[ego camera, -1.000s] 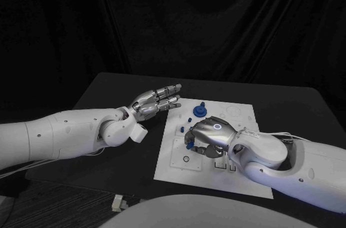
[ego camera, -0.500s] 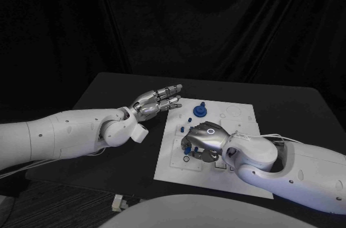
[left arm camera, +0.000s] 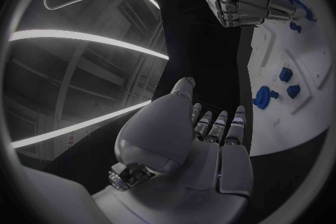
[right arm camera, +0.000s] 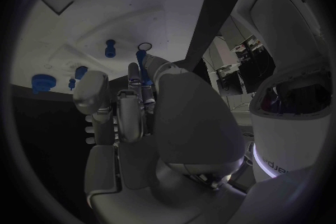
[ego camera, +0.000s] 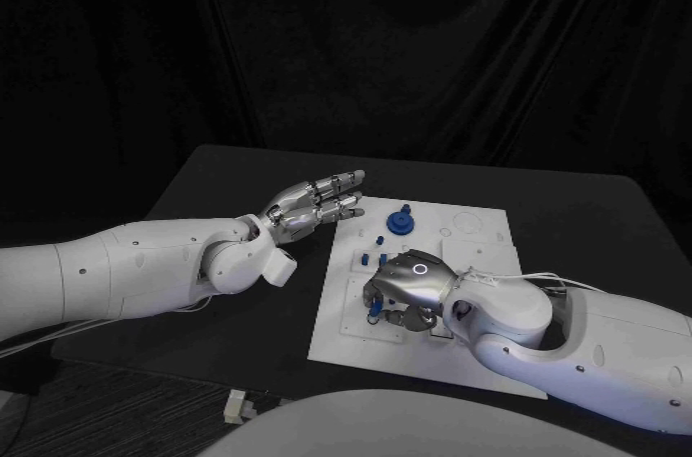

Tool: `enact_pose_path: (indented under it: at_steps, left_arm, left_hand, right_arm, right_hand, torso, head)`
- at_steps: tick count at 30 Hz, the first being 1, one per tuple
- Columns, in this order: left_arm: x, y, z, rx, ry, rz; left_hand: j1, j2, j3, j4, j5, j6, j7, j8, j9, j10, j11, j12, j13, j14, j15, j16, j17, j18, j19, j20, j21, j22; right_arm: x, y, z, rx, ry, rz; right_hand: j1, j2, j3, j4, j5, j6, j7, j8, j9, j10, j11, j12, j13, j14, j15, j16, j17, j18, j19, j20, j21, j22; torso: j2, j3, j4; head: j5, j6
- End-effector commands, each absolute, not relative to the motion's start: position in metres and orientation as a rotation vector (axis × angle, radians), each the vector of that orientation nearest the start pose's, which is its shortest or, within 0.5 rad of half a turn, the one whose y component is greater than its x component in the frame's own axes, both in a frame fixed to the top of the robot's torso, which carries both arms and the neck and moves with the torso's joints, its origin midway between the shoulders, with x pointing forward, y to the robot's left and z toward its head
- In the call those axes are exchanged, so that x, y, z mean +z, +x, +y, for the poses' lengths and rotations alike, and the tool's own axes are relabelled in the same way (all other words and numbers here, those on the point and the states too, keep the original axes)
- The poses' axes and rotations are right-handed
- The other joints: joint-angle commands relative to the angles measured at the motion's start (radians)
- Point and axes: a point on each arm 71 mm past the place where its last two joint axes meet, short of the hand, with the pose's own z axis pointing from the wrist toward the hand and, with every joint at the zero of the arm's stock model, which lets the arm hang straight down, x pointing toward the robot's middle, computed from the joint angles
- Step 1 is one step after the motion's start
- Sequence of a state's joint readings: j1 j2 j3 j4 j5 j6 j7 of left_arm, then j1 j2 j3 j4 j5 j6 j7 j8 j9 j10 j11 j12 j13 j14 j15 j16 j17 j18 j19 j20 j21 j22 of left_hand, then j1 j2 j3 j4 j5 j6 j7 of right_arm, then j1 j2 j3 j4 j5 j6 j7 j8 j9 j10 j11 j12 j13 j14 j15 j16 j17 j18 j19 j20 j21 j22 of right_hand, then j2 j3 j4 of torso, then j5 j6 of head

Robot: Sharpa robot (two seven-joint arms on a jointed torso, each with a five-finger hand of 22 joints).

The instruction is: Assemble the parts on the task board

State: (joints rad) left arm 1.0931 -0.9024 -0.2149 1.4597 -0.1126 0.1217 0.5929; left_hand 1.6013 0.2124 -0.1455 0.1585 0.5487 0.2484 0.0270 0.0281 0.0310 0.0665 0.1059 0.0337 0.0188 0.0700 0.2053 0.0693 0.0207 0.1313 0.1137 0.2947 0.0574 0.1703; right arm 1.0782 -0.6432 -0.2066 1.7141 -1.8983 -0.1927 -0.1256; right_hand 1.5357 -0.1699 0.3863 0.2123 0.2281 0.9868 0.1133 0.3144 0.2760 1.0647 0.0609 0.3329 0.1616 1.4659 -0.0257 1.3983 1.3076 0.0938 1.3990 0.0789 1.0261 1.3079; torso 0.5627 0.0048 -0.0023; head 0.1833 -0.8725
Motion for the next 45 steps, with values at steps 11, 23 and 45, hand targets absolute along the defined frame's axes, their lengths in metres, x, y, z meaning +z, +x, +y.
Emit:
enact_pose_path:
  at_steps: [11, 23, 45]
  left_arm:
    - [-0.275, 0.432, 0.236, -1.847, -1.003, 1.652]
    - [-0.277, 0.431, 0.235, -1.85, -1.006, 1.658]
    - [-0.279, 0.431, 0.235, -1.851, -1.011, 1.663]
  left_hand:
    - [0.0, 0.009, 0.002, -0.004, 0.007, -0.001, 0.006, 0.005, 0.001, 0.006, 0.001, 0.004, 0.001, 0.002, 0.005, 0.006, 0.002, -0.018, 0.002, -0.001, 0.001, 0.001]
    - [0.0, 0.009, 0.002, -0.004, 0.007, -0.001, 0.006, 0.005, 0.001, 0.006, 0.001, 0.004, 0.001, 0.002, 0.005, 0.006, 0.002, -0.018, 0.002, -0.001, 0.001, 0.001]
    - [0.0, 0.01, 0.005, -0.006, 0.007, -0.001, 0.007, 0.005, 0.001, 0.006, 0.001, 0.004, 0.001, 0.002, 0.006, 0.006, 0.002, -0.019, 0.003, -0.001, 0.001, 0.001]
  right_arm:
    - [-0.274, 0.352, -0.05, 0.839, -0.855, 1.707]
    - [-0.279, 0.351, -0.049, 0.837, -0.855, 1.719]
    - [-0.283, 0.351, -0.048, 0.805, -0.864, 1.756]
  right_hand:
    - [-0.002, 0.007, 0.005, -0.004, 0.006, 0.003, 0.002, 0.005, 0.002, 0.008, 0.001, -0.003, -0.002, 0.04, 0.01, -0.008, 0.027, 0.005, -0.002, 0.008, -0.005, 0.132]
    - [-0.002, 0.007, 0.006, -0.006, 0.007, 0.003, 0.003, 0.006, 0.002, 0.009, 0.001, -0.003, -0.002, 0.039, 0.011, -0.009, 0.025, 0.005, -0.003, 0.008, -0.007, 0.132]
    - [-0.024, -0.005, 0.009, -0.019, 0.001, -0.098, -0.012, -0.035, -0.007, -0.033, 0.011, -0.008, -0.003, 0.016, 0.013, -0.036, -0.006, 0.016, -0.038, 0.012, -0.068, 0.118]
  torso:
    - [0.0, 0.0001, -0.0002]
    - [0.0, 0.0001, 0.0002]
    - [0.0, 0.0001, 0.0003]
  head:
    - [-0.001, 0.0]
    - [-0.001, 0.0]
    - [-0.002, 0.0]
